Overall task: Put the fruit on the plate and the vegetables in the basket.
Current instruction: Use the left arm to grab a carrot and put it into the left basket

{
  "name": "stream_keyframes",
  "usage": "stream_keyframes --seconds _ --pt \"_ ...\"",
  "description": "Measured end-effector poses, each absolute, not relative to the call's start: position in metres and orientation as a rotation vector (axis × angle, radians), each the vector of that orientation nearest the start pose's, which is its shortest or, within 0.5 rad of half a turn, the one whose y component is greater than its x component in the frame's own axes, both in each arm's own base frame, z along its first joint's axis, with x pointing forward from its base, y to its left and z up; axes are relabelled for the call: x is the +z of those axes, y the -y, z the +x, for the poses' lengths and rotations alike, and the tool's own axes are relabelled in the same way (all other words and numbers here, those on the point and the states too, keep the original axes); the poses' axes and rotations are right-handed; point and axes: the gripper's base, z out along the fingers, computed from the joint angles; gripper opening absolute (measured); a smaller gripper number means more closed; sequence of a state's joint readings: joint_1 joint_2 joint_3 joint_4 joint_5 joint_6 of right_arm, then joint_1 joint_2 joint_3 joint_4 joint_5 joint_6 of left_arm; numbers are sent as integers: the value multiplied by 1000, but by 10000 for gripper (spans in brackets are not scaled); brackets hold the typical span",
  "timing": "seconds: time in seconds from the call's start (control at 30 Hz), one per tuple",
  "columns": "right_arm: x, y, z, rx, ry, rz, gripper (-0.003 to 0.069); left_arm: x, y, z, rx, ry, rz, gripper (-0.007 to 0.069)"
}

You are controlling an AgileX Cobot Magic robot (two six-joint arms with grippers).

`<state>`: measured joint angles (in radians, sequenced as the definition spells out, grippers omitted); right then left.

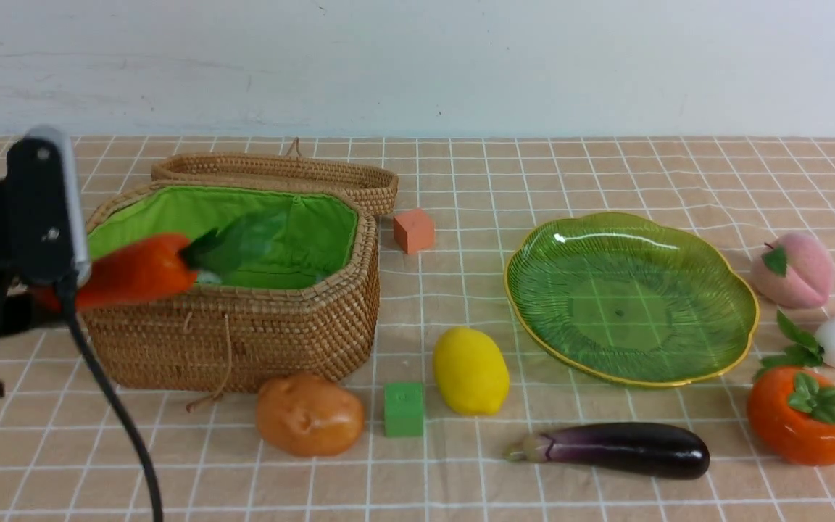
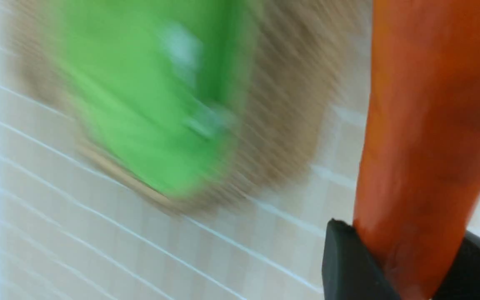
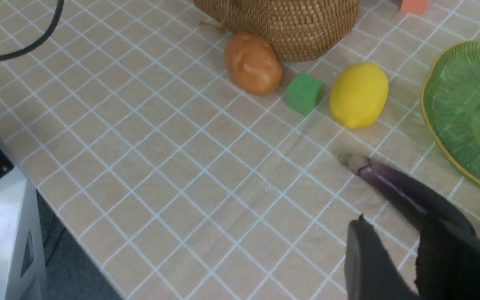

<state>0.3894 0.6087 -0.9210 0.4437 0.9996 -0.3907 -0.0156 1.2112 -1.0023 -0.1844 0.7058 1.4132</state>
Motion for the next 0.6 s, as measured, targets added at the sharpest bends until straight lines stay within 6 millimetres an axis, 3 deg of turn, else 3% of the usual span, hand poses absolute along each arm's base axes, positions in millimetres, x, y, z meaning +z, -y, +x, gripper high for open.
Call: stream_keyframes --seconds 0.07,0.17,0.2,0.37,0.6 --pt "394 -64 68 562 -1944 -732 199 341 28 263 479 -1808 1495 234" --pt "396 -65 68 581 -1925 -715 199 342 34 281 509 -1770 1508 234" --pt "396 -65 68 592 -1920 -710 199 338 35 300 540 -1766 1533 234" --pt "397 -66 68 610 -1913 -703 199 312 34 339 572 -1834 1567 234" --pt "399 -66 69 612 -1894 -687 199 295 35 359 534 -1902 1422 234"
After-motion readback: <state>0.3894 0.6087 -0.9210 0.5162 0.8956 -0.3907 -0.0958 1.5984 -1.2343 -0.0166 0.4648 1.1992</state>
